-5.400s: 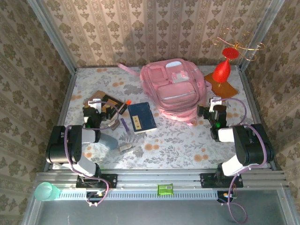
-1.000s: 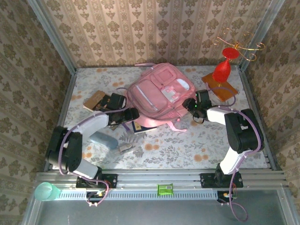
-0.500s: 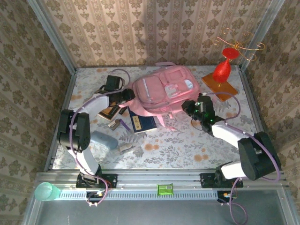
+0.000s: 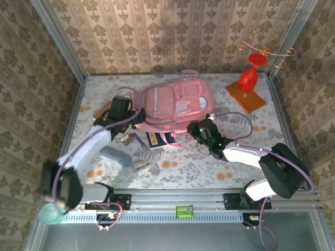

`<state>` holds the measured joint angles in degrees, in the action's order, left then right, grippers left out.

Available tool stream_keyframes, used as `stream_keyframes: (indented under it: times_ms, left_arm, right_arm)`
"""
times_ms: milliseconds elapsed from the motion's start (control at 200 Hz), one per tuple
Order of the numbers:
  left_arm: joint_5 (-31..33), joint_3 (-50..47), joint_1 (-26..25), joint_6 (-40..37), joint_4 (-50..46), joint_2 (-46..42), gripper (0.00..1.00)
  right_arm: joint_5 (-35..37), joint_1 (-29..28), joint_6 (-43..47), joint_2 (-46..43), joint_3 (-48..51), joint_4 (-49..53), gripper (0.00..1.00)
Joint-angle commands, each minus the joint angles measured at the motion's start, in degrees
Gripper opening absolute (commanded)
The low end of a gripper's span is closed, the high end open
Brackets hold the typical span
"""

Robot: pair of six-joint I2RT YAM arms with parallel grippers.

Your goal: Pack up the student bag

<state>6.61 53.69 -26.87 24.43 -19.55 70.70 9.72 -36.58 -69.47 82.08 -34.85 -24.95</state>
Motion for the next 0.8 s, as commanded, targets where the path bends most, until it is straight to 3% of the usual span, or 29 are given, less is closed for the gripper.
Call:
stream_keyframes:
  times_ms: [0,105,230,390,625,795]
  left_arm:
    - [0.6,-4.9,-6.8,-1.1,-2.9,-6.6,0.78]
    - [-6.6,-10.1,-12.4,0.4,2.8,-9.4,0.6]
    - [-9.0,-11.1,-17.7,-0.1,8.4,-6.2,0.5]
    - [-2.8,-10.1,-22.1,-3.8,12.8,-0.4,0.4]
    - [3.2,-8.8,-21.8,-8.4,17.0,5.8,0.37]
    - [2.0,-8.6,-20.7,-10.2,23.4,8.0,0.39]
  right_arm:
    - [4.2,-1.3,-0.4,-3.9,-5.2,-4.4,0.06]
    - [3.6,-1.4,0.4,-3.8,-7.0,-3.8,0.06]
    - [2.6,-1.6,0.8,-3.4,-8.7,-3.4,0.06]
    - [2.0,-2.0,1.1,-3.0,-10.2,-2.5,0.06]
    - [1.4,-2.2,1.6,-3.5,-10.4,-1.7,0.06]
    - [1.4,-2.2,1.1,-3.9,-9.0,-2.3,0.05]
